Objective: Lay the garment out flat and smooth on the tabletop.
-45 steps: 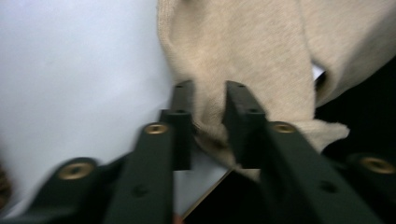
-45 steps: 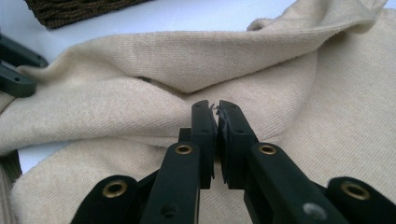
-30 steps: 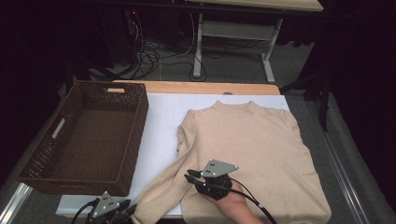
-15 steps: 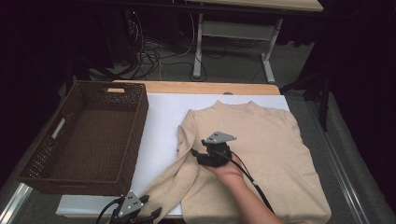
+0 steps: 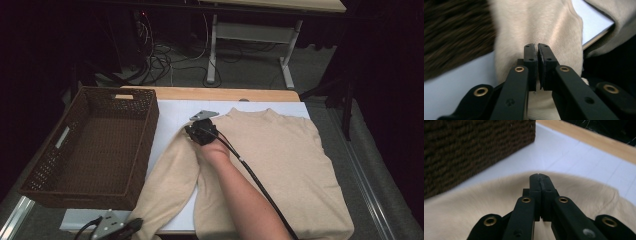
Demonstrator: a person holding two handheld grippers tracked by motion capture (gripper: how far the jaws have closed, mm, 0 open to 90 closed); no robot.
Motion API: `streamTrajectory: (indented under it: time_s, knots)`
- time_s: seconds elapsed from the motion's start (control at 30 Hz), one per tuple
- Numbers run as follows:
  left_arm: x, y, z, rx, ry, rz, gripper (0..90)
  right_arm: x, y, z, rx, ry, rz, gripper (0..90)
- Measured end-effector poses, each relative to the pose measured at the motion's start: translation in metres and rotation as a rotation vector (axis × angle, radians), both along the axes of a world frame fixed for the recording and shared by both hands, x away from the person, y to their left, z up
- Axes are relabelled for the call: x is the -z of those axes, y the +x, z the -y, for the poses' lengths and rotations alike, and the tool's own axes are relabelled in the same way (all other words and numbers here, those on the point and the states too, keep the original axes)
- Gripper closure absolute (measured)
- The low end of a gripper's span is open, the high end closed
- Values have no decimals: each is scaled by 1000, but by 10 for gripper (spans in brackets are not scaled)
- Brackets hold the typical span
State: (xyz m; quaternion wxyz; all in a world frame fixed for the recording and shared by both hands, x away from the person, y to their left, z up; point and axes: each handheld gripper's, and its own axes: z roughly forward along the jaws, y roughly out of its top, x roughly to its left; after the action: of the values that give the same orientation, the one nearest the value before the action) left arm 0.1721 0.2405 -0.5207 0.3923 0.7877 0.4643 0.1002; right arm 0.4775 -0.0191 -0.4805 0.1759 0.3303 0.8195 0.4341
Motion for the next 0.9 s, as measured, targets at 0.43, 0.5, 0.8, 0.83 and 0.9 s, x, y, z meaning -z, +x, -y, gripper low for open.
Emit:
streamTrajectory:
  time_s: [0.43, 0.5, 0.8, 0.83, 0.9]
  knots:
    - [-2, 14, 43, 80, -27, 26, 531, 2, -40, 54, 20, -43, -10, 825]
    - [-2, 16, 52, 91, 0, 24, 498, 7, -51, 69, 39, -2, -34, 810]
    - [-1, 37, 87, 106, 99, 18, 445, 18, -87, 105, 33, 46, -41, 786]
    - [0, 38, 90, 109, 109, 24, 445, 19, -90, 107, 29, 42, -44, 786]
    - [1, 38, 93, 112, 128, 40, 469, 20, -94, 109, 18, 25, -46, 786]
